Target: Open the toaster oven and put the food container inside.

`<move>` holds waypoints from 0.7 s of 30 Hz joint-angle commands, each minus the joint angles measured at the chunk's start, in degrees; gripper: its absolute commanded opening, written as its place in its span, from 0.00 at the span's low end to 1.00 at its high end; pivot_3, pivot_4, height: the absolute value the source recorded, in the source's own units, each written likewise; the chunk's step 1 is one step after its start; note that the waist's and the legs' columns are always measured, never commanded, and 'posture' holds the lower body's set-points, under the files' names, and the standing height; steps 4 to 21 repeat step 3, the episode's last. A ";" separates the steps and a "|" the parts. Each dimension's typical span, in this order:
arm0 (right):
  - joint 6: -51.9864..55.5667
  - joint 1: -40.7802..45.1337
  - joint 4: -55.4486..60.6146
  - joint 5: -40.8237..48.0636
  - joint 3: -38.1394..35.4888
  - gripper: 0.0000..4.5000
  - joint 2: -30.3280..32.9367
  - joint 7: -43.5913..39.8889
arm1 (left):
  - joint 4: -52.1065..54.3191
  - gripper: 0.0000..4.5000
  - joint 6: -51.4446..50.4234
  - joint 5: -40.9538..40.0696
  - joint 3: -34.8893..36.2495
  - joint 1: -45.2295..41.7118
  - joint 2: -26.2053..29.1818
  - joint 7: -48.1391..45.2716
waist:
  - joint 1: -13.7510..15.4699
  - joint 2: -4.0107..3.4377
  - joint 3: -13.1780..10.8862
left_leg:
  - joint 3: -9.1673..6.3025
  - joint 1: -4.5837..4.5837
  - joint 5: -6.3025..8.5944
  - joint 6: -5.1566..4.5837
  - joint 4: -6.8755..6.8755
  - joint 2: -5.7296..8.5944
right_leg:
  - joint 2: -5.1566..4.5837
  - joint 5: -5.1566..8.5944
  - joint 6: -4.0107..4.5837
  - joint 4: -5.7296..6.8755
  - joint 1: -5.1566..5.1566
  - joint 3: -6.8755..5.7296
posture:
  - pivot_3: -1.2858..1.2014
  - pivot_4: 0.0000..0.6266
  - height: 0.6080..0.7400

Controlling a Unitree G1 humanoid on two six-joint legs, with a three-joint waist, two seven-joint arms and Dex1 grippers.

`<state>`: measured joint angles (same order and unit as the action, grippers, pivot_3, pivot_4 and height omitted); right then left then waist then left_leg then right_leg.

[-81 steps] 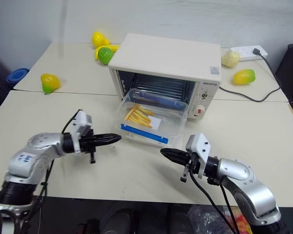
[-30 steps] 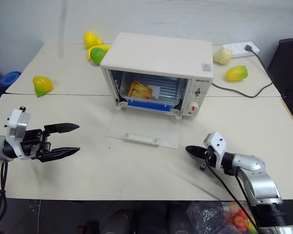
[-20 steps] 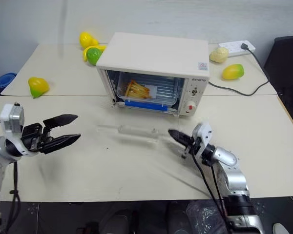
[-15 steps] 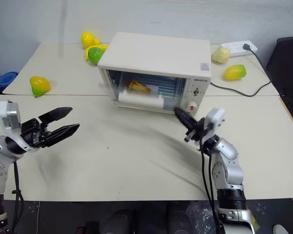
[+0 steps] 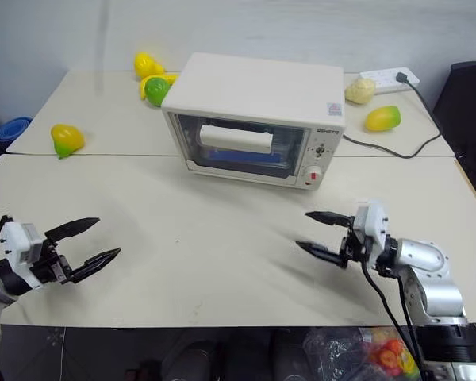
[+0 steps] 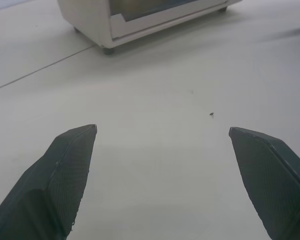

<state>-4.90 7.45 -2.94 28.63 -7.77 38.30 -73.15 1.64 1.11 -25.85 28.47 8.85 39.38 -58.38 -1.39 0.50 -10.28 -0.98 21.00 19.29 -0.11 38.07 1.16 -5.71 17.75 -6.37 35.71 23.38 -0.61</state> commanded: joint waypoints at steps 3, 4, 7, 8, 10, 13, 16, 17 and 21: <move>-7.70 -3.05 -1.94 -1.15 -2.75 1.00 -0.35 -1.27 | 2.83 1.00 4.38 2.58 -0.80 3.62 -1.36 1.69 | -0.15 0.00 0.00 | 0.00 0.01 0.00 0.02 -0.01 -0.04 | 0.04 0.00 0.01 0.02 0.03 0.01 | 0.52 0.24 1.00; -7.70 -3.05 -1.94 -1.15 -2.75 1.00 -0.35 -1.27 | 2.83 1.00 4.38 2.58 -0.80 3.62 -1.36 1.69 | -0.15 0.00 0.00 | 0.00 0.01 0.00 0.02 -0.01 -0.04 | 0.04 0.00 0.01 0.02 0.03 0.01 | 0.52 0.24 1.00; -7.70 -3.05 -1.94 -1.15 -2.75 1.00 -0.35 -1.27 | 2.83 1.00 4.38 2.58 -0.80 3.62 -1.36 1.69 | -0.15 0.00 0.00 | 0.00 0.01 0.00 0.02 -0.01 -0.04 | 0.04 0.00 0.01 0.02 0.03 0.01 | 0.52 0.24 1.00; -7.70 -3.05 -1.94 -1.15 -2.75 1.00 -0.35 -1.27 | 2.83 1.00 4.38 2.58 -0.80 3.62 -1.36 1.69 | -0.15 0.00 0.00 | 0.00 0.01 0.00 0.02 -0.01 -0.04 | 0.04 0.00 0.01 0.02 0.03 0.01 | 0.52 0.24 1.00; -7.70 -3.05 -1.94 -1.15 -2.75 1.00 -0.35 -1.27 | 2.83 1.00 4.38 2.58 -0.80 3.62 -1.36 1.69 | -0.15 0.00 0.00 | 0.00 0.01 0.00 0.02 -0.01 -0.04 | 0.04 0.00 0.01 0.02 0.03 0.01 | 0.52 0.24 1.00; -7.70 -3.05 -1.94 -1.15 -2.75 1.00 -0.35 -1.27 | 2.83 1.00 4.38 2.58 -0.80 3.62 -1.36 1.69 | -0.15 0.00 0.00 | 0.00 0.01 0.00 0.02 -0.01 -0.04 | 0.04 0.00 0.01 0.02 0.03 0.01 | 0.52 0.24 1.00; -7.70 -3.05 -1.94 -1.15 -2.75 1.00 -0.35 -1.27 | 2.83 1.00 4.38 2.58 -0.80 3.62 -1.36 1.69 | -0.15 0.00 0.00 | 0.00 0.01 0.00 0.02 -0.01 -0.04 | 0.04 0.00 0.01 0.02 0.03 0.01 | 0.52 0.24 1.00; -7.70 -3.05 -1.94 -1.15 -2.75 1.00 -0.35 -1.27 | 2.83 1.00 4.38 2.58 -0.80 3.62 -1.36 1.69 | -0.15 0.00 0.00 | 0.00 0.01 0.00 0.02 -0.01 -0.04 | 0.04 0.00 0.01 0.02 0.03 0.01 | 0.52 0.24 1.00; -7.70 -3.05 -1.94 -1.15 -2.75 1.00 -0.35 -1.27 | 2.83 1.00 4.38 2.58 -0.80 3.62 -1.36 1.69 | -0.15 0.00 0.00 | 0.00 0.01 0.00 0.02 -0.01 -0.04 | 0.04 0.00 0.01 0.02 0.03 0.01 | 0.52 0.24 1.00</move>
